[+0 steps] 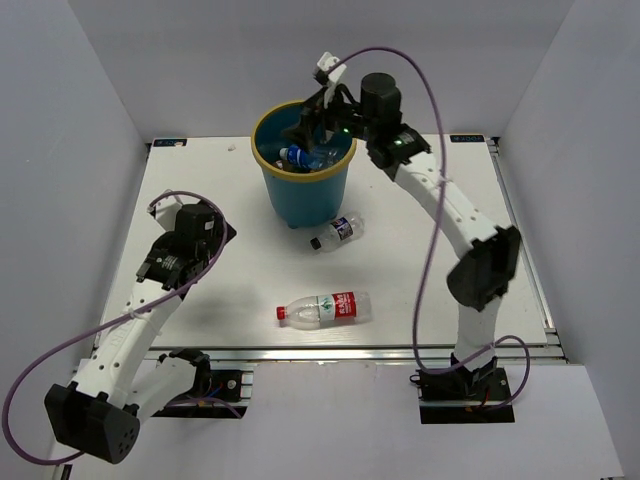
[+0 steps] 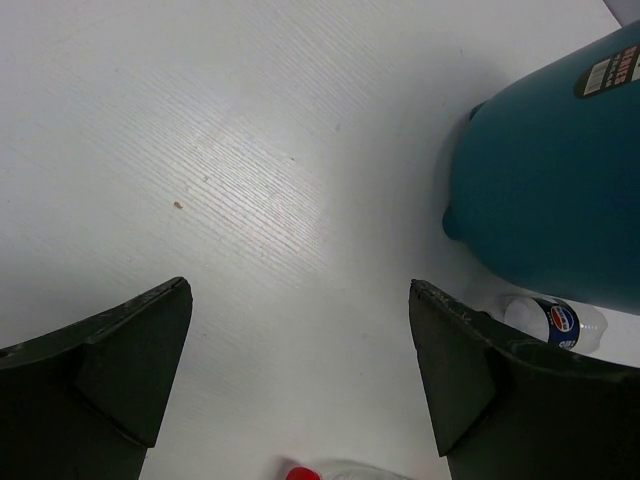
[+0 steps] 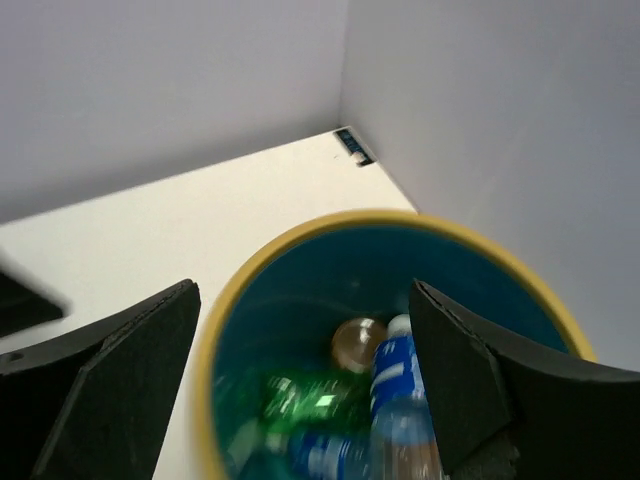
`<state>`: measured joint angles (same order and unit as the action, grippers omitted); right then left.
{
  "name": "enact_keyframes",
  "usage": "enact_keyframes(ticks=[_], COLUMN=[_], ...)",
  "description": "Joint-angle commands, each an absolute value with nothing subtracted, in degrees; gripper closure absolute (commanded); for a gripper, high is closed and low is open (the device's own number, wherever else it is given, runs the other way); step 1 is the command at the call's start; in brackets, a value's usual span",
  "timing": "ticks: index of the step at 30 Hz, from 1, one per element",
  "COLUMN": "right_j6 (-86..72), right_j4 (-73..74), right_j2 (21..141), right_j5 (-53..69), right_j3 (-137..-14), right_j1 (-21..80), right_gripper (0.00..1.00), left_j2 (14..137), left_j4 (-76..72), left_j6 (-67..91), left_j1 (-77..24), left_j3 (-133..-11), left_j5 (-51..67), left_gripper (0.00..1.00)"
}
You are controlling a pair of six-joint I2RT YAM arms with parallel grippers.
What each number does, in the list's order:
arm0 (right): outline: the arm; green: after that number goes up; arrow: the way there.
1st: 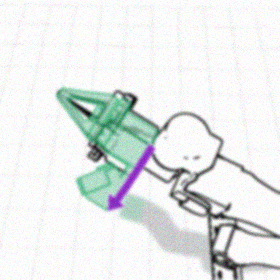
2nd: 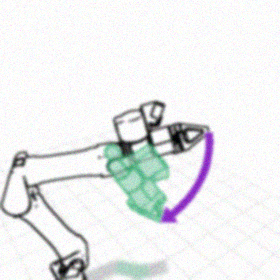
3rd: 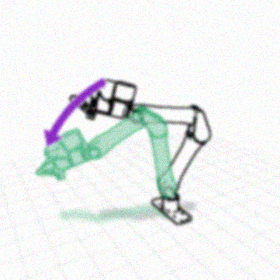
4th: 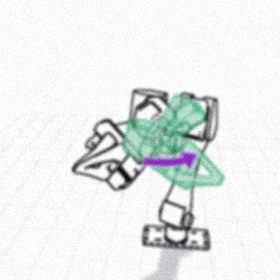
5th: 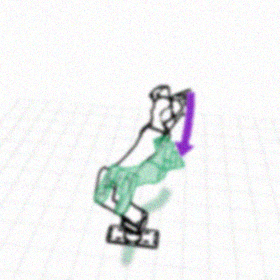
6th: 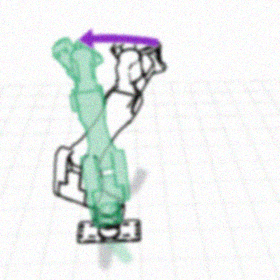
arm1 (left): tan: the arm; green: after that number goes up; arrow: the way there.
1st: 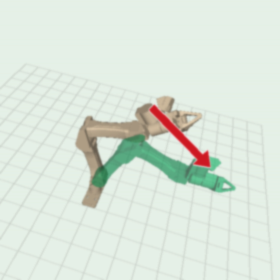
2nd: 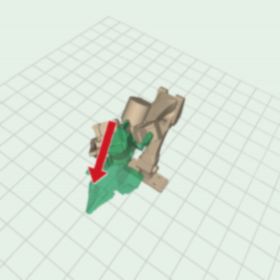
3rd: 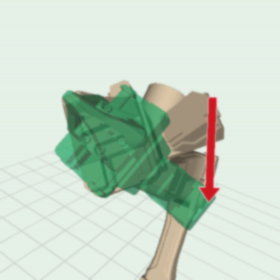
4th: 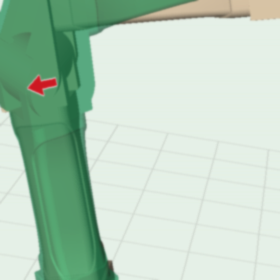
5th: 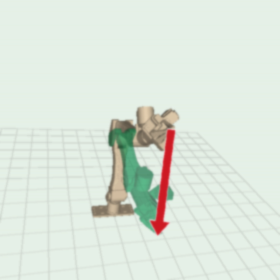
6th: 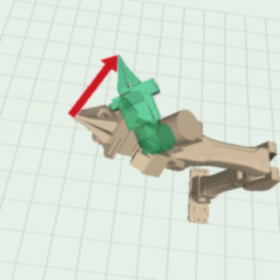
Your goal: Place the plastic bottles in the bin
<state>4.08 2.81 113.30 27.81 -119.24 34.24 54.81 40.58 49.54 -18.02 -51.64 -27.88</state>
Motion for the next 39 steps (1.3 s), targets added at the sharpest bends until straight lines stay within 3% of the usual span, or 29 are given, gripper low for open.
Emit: enact_keyframes(ticks=[1, 6, 13, 21, 32, 35, 38, 39], right_j6=[11.06, 16.87, 17.4, 25.3, 23.99, 24.08, 24.61, 25.04], right_j4=[10.88, 12.39, 19.85, 11.09, 3.43, 2.37, 1.41, 1.41], right_j2=[100.4, 80.8, 70.93, 77.33, 88.77, 88.86, 87.63, 87.1], right_j5=[34.36, 22.43, 17.34, 11.53, 11.6, 13.01, 12.66, 12.4], right_j3=[-112.36, -81.91, -60.59, -49.14, -47.11, -48.25, -49.92, -50.53], right_j1=[34.89, 40.59, 49.28, 54.84, 55.37, 55.37, 55.37, 55.37], right_gripper=[0.11, 0.11, 0.11, 0.11, 0.11, 0.21, 0.56, 0.57], left_j2=[55.28, 57.03, 61.08, 61.44, 62.14, 61.61, 61.52, 61.52], left_j4=[37.53, 32.44, 29.62, 28.74, 30.59, 29.97, 29.71, 29.71], left_j6=[48.34, 47.64, 45.88, 46.32, 46.76, 46.76, 46.93, 46.93], left_j1=[-18.02, -17.84, -17.58, -17.58, -17.4, -17.23, -17.14, -17.05], left_j3=[-50.98, -50.28, -50.45, -47.64, -48.78, -48.87, -49.3, -49.48], left_j5=[-26.19, -23.47, -20.4, -16.44, -20.13, -21.09, -22.06, -22.23], left_gripper=[0.02, 0.02, 0.02, 0.02, 0.02, 0.02, 0.02, 0.02])
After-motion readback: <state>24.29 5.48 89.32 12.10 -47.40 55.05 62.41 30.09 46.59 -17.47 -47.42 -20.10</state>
